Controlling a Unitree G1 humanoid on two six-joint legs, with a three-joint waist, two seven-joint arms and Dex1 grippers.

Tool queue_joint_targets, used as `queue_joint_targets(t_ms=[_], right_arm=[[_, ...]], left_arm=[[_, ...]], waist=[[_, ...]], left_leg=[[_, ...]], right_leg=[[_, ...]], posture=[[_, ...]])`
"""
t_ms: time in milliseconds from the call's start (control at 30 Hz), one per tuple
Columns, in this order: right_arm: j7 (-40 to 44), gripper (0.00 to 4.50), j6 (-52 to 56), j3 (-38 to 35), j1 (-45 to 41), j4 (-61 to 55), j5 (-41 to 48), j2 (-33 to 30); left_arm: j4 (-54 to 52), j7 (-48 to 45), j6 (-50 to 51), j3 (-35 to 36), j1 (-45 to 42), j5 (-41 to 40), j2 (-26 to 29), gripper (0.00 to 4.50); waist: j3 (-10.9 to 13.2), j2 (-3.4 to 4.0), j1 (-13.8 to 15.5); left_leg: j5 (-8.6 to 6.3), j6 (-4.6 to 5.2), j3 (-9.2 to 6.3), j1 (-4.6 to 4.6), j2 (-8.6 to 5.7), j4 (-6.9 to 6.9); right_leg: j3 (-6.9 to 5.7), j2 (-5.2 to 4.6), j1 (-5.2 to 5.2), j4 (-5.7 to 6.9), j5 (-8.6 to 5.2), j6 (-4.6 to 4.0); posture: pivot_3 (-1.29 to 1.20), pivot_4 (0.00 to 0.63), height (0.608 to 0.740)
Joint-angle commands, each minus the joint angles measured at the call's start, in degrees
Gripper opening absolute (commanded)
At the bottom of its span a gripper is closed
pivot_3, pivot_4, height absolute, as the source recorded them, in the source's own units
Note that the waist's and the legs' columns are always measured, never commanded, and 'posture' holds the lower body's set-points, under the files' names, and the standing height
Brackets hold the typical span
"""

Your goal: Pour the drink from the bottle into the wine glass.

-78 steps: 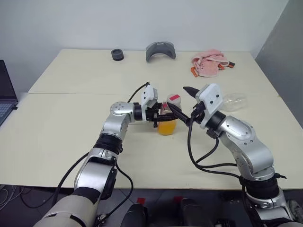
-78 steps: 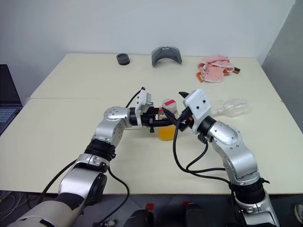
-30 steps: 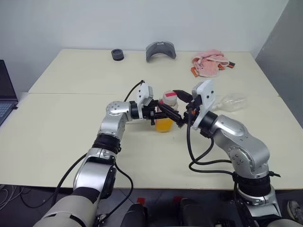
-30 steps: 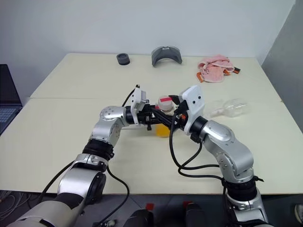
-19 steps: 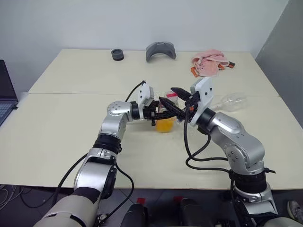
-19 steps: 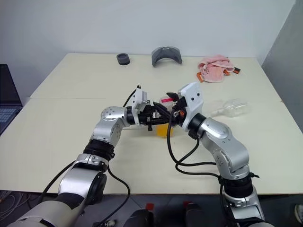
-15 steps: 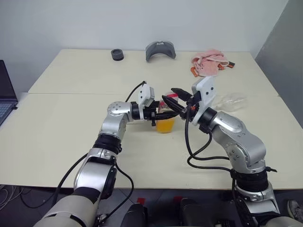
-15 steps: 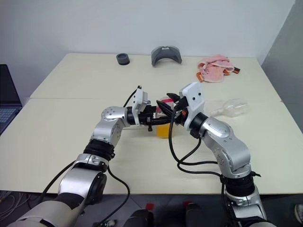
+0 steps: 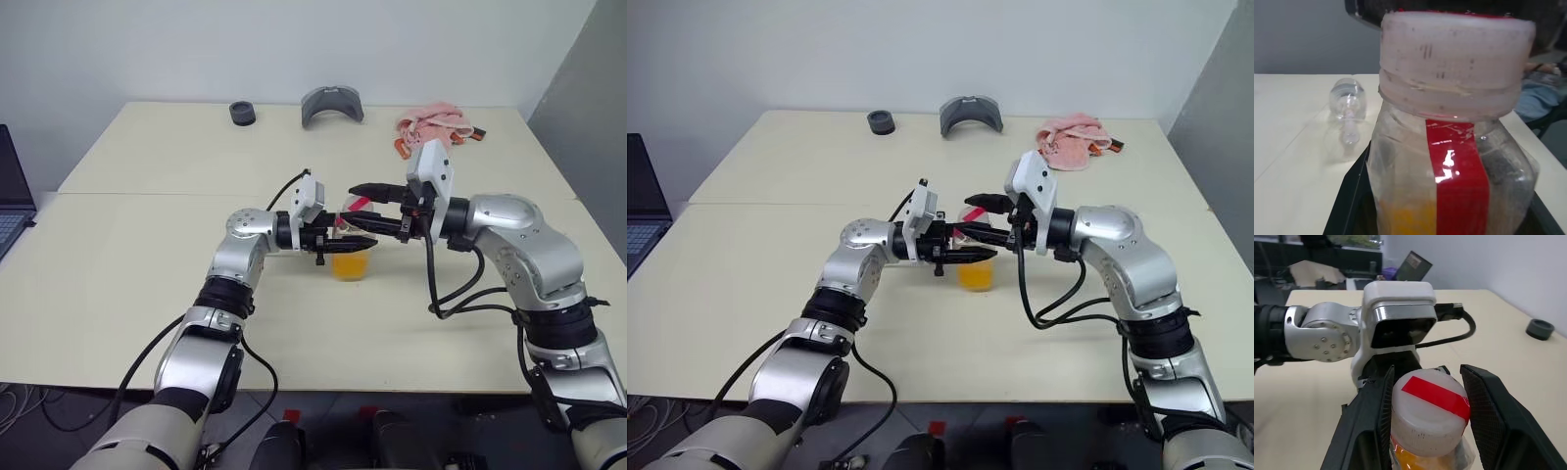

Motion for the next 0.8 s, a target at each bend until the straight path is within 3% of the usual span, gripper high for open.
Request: queue_joint_targets(t_ms=[33, 267, 533, 800], right_arm=[[3.6, 2.16, 0.4, 2.1, -0.5, -0.6, 1.5, 0.6], [-2.5, 4.50, 2.0, -3.2, 2.5, -7.3, 3.7, 1.2], [-16.6, 4.50, 0.9, -3.6, 6.3, -13.9, -1.3, 5.8], [-20.3, 4.50, 0.3, -5.0, 6.6, -12.3, -2.4, 6.3]], left_arm=[[-3.9, 1.0, 1.2, 1.8, -1.9, -2.8, 0.0, 1.68], [-5.3, 1.5, 1.9, 1.7, -1.0, -3.0, 0.3, 1.68], [-4.7, 1.7, 0.9, 0.8, -0.8, -2.5, 0.2, 1.68], [-4.0, 1.8, 0.2, 0.8, -1.0, -2.2, 0.0, 1.67]], waist=[[0.0, 0.00, 0.0], [0.0, 0.00, 0.1], [0.0, 0.00, 0.0], [0.0, 0.00, 0.1]], left_leg=[[0.00, 0.00, 0.00, 0.00, 0.01, 0.00], [0.02, -0.03, -0.06, -0.04, 0.04, 0.01], [0.02, -0.04, -0.03, -0.03, 0.03, 0.01], [0.03, -0.05, -0.04, -0.04, 0.01, 0.02]], right_leg=[[0.01, 0.00, 0.00, 0.00, 0.00, 0.00], [0.00, -0.07, 0.00, 0.00, 0.00, 0.00], [0.03, -0.06, -0.02, 0.01, 0.00, 0.00], [0.01, -0.06, -0.01, 0.00, 0.00, 0.00]], posture=[[0.00, 0.150, 0.740], [0.00, 0.150, 0.740], [0.00, 0.150, 0.740], [0.00, 0.150, 0.740]])
